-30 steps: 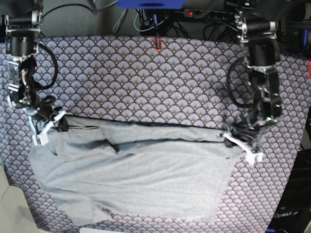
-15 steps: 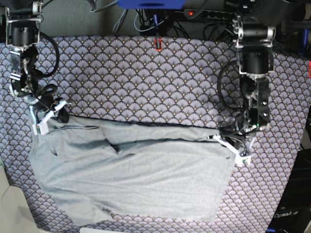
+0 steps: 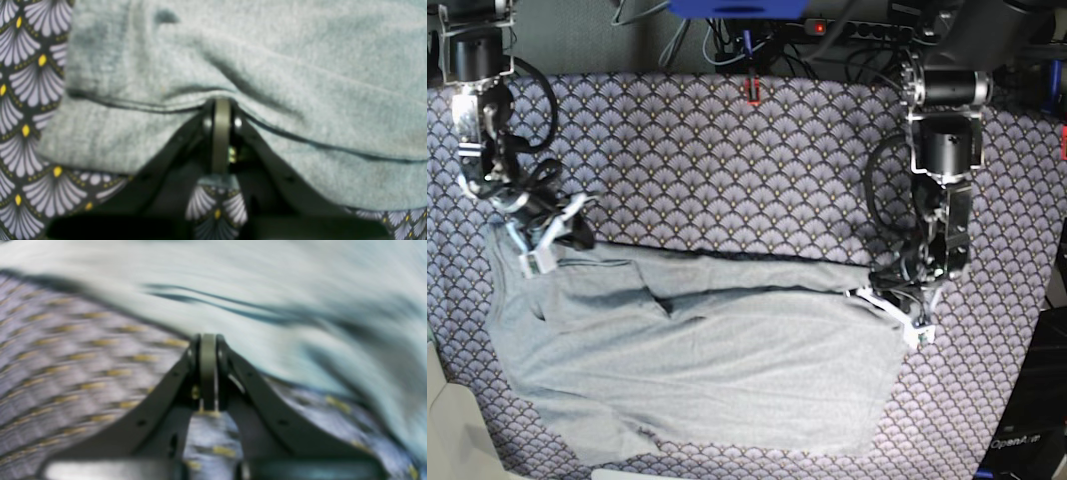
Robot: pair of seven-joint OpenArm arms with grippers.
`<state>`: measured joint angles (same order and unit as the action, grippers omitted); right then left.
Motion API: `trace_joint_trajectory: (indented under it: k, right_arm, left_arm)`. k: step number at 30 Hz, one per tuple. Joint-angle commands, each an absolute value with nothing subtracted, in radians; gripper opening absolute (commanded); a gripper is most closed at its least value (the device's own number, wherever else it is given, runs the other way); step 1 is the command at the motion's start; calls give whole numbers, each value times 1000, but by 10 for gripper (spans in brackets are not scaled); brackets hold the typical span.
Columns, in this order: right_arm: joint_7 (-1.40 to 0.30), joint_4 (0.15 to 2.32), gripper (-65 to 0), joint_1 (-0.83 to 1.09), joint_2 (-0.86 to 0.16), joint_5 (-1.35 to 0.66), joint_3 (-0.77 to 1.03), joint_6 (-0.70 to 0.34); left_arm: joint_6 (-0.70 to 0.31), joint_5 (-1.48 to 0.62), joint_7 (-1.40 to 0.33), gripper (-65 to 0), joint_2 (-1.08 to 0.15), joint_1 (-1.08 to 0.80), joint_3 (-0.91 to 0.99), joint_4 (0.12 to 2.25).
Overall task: Fold the T-shirt properly
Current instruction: 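Lower the folded edge onto the shirt body and release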
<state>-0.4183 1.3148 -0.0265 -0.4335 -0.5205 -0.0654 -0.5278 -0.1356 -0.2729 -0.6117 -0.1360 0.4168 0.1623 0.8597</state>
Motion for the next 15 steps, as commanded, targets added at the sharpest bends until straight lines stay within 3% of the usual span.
trace_joint_trajectory:
  k: [1,9,15]
  right_arm:
    - [-410,1354,-650,-50,-453,-532,-73,-536]
    - [-484,1414,-650,-151,-443,-532,-236,-536]
    - [-483,1225,-650,-314,-392,-532,-371,-536]
  left_arm:
    - [-136,-266,-636,-650,-140,437,162,868]
    - [-136,-266,-642,-650,-139,435,162,877]
    - [-136,-266,-647,-650,-142,435,163,877]
